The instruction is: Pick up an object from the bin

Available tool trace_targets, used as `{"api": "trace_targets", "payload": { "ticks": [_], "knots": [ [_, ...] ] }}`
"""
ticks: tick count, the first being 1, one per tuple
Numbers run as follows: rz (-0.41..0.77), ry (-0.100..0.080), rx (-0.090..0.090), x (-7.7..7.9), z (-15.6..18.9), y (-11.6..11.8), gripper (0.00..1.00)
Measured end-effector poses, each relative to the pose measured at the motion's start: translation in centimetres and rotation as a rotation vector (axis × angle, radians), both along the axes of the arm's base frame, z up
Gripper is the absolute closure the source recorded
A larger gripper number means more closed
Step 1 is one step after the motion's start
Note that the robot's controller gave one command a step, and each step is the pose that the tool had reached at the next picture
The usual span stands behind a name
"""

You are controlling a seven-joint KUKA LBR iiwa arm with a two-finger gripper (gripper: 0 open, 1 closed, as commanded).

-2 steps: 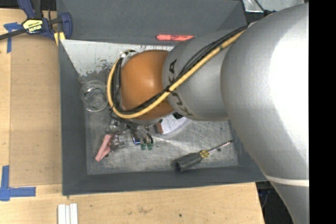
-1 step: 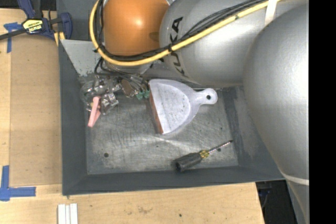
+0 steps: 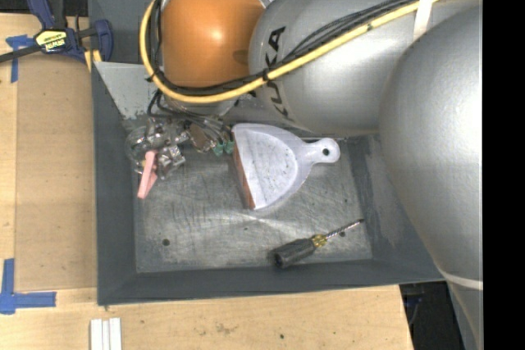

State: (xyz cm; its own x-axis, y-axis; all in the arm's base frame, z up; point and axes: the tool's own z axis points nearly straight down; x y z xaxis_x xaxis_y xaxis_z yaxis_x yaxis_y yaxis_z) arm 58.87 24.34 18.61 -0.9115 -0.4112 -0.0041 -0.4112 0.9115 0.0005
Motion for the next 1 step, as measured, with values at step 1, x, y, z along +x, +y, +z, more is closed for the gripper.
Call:
{"api": "trace_targets", "payload": {
  "ticks": [1],
  "knots": [
    [-0.008,0.002,-0.001,-0.06,3.05,-0.26,1.00]
  ]
}}
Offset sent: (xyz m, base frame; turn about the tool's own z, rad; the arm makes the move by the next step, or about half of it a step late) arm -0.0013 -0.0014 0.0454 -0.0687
